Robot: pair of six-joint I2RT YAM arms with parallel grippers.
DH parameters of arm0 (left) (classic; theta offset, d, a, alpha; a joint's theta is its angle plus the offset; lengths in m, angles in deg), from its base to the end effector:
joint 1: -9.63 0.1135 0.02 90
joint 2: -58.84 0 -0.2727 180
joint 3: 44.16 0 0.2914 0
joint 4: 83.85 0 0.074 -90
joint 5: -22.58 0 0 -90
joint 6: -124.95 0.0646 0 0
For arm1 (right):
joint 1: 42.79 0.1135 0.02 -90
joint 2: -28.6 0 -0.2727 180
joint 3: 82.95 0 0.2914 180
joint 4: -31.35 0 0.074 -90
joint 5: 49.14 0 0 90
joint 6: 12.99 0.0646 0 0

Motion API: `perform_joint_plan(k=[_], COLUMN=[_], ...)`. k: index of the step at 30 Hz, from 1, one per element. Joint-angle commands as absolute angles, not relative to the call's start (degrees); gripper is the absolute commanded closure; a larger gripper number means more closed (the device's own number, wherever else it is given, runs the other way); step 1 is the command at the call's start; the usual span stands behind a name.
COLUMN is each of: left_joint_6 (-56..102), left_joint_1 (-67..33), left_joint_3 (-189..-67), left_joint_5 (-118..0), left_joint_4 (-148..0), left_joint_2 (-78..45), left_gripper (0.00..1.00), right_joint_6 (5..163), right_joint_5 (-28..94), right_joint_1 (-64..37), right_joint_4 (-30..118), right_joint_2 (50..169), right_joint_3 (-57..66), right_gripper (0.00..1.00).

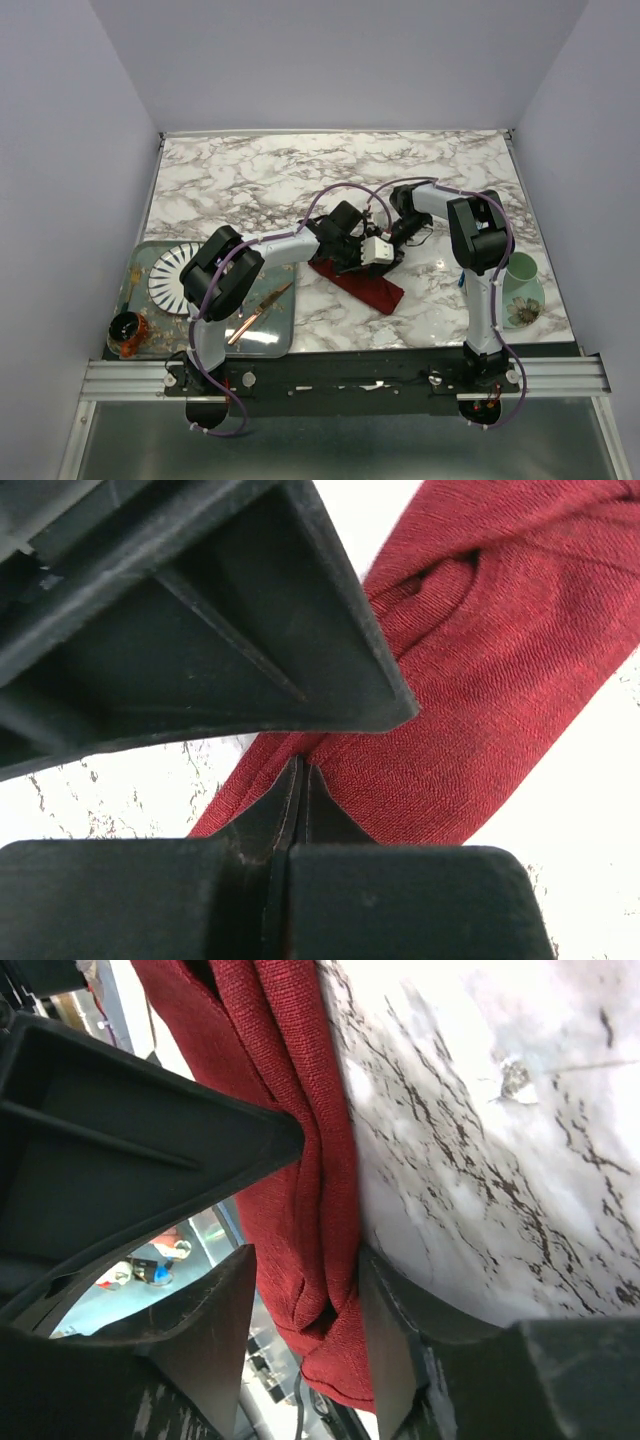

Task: Fold the napkin into a case and place the utensils inside
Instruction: Pick up the smaller rectangle-folded napkin from the center of the board, then turn over the smaller rectangle-folded napkin at the center of the board.

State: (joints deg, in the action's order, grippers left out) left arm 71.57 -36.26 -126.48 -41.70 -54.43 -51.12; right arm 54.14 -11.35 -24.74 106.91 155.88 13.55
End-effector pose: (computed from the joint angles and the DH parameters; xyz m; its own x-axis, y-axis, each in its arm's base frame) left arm 0.2883 -0.3377 0.1237 0.0150 0.7566 -0.6537 0.9995 0.0079 0.0320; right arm 0.3679 0.1736 0.0724 -0.8490 -0.5272 -0.0355 -0.3348 0.4847 0.8081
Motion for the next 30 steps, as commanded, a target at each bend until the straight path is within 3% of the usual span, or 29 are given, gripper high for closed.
perform_joint_plan(k=[1,6,9,10,12,15,18,19,22,25,30], left_joint_6=[70.81,70.46,70.28,70.28,69.93,69.58,67.91,65.99,61.77,54.83,49.1], left_joint_1=[-36.34,-36.34,-36.34,-36.34,-36.34,-36.34,-35.99,-35.55,-33.1,-29.14,-23.34], left_joint_3=[-125.21,-125.21,-125.04,-124.95,-125.03,-125.12,-125.21,-125.21,-125.21,-125.82,-126.35], left_joint_5=[-43.68,-43.95,-43.86,-43.95,-43.95,-44.39,-44.56,-44.3,-40.8,-36.4,-33.75], left_joint_4=[-52.63,-52.72,-52.81,-52.81,-52.98,-53.16,-53.77,-54.12,-56.67,-58.34,-57.04], left_joint_2=[-54.02,-53.84,-53.66,-53.66,-53.66,-53.4,-52.09,-50.52,-45.34,-40.07,-34.42], left_gripper=[1.0,1.0,1.0,1.0,1.0,0.99,0.76,0.62,0.47,0.37,0.29], right_joint_6=[54.68,57.84,58.2,58.2,57.85,57.32,57.41,57.41,57.41,56.8,54.08], right_joint_5=[-2.21,-1.51,-1.59,-1.42,-1.77,-2.91,-3.7,-3.62,-2.91,-1.16,6.29], right_joint_1=[-24.15,-23.98,-23.98,-23.98,-23.98,-23.98,-23.98,-23.98,-23.98,-23.98,-23.98], right_joint_4=[100.1,97.82,97.73,97.73,98.16,98.87,99.13,98.96,98.87,98.96,99.31], right_joint_2=[157.36,156.92,157.18,157.27,157.36,156.92,155.69,155.08,152.53,149.98,146.55], right_joint_3=[10.85,9.88,10.14,10.15,10.49,10.67,10.85,10.94,11.81,12.95,16.38], right_gripper=[0.51,0.59,0.73,0.84,0.95,0.99,0.99,0.99,0.99,0.99,0.99])
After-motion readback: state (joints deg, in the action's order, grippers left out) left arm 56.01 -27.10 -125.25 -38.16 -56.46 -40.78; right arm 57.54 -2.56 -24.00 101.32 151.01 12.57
